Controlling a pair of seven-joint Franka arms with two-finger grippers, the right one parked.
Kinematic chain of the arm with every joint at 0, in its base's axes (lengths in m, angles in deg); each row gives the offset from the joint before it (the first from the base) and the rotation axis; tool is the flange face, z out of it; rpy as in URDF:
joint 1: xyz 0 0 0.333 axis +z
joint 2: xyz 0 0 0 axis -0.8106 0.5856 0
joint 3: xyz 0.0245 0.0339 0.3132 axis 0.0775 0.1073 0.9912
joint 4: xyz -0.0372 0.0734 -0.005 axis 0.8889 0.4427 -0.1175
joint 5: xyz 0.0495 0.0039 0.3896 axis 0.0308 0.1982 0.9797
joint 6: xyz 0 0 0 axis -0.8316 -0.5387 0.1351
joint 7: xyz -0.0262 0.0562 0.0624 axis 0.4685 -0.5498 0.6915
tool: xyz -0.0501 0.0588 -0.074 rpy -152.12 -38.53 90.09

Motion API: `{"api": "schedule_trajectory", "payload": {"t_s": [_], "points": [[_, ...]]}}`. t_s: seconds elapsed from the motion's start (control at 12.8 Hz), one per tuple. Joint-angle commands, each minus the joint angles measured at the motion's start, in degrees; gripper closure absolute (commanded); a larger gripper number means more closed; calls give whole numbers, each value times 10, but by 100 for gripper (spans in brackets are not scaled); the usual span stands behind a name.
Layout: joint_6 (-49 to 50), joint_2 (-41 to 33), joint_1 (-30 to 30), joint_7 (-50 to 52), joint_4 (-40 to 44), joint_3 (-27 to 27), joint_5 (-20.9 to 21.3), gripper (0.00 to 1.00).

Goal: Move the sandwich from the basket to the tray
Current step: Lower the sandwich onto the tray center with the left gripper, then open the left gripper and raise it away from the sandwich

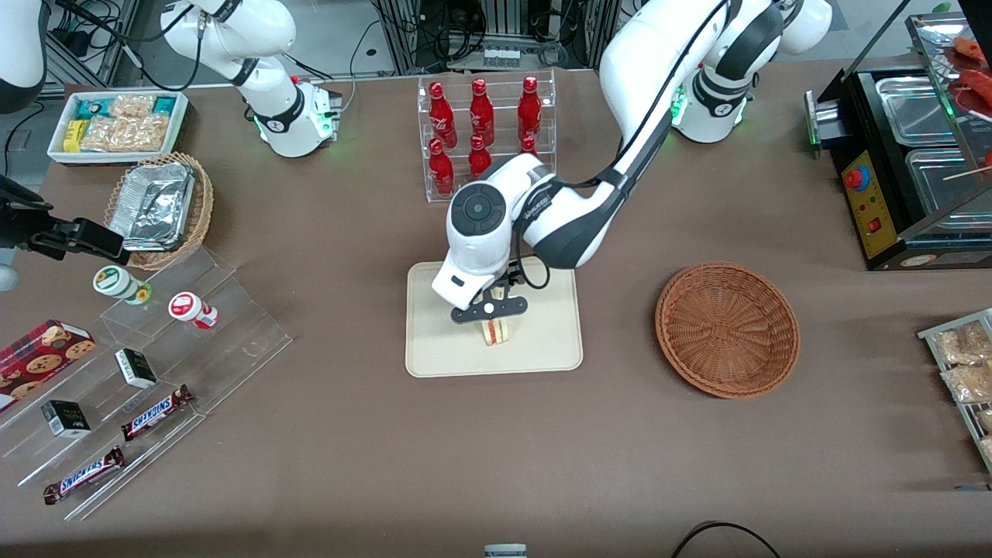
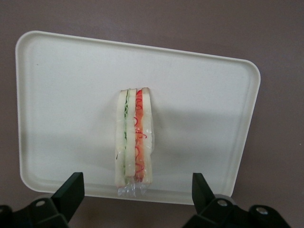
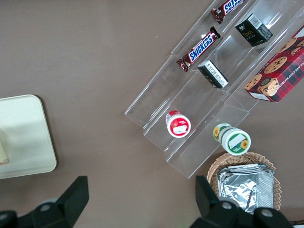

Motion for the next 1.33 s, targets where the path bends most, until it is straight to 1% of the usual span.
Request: {"api": "schedule_trajectory", "payload": {"t_s": [0.0, 0.16, 0.31, 0.55, 1.09, 1.25], "points": [[47, -27, 1, -77, -4, 8, 5, 0], [85, -41, 1, -80, -5, 32, 17, 0], [111, -72, 24, -101, -29, 33, 18, 0], [105, -140, 70, -188, -110, 33, 13, 0], [81, -258, 176, -345, -252, 33, 11, 0], [81, -286, 202, -385, -277, 33, 10, 0]]}}
